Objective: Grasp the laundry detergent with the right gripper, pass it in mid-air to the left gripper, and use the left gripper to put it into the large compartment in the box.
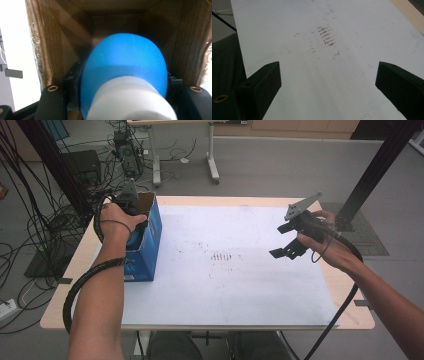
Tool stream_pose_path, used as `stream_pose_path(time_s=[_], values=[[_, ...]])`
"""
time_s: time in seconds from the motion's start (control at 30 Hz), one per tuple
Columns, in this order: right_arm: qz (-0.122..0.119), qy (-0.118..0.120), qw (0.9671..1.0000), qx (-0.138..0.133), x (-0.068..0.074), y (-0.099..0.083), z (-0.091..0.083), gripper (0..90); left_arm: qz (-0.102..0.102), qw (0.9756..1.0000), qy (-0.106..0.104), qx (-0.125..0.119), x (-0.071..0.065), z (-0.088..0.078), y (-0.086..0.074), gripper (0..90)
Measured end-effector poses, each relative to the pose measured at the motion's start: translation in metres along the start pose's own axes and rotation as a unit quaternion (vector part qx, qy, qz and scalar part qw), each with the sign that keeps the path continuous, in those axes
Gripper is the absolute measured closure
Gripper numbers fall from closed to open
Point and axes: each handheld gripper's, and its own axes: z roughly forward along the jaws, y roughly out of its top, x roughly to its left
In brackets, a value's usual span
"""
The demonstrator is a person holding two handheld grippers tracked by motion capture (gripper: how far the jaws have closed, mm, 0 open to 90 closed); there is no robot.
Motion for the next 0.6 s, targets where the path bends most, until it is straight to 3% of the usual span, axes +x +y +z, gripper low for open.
stream_pose_path(time_s=[0.6], values=[[0.002,-0.001,1.0,-0.001,-0.0008,-0.0007,-0.0009,6.4,0.001,1.0,-0.001,0.0,0.0001,-0.0001,-0.0006,36.3]])
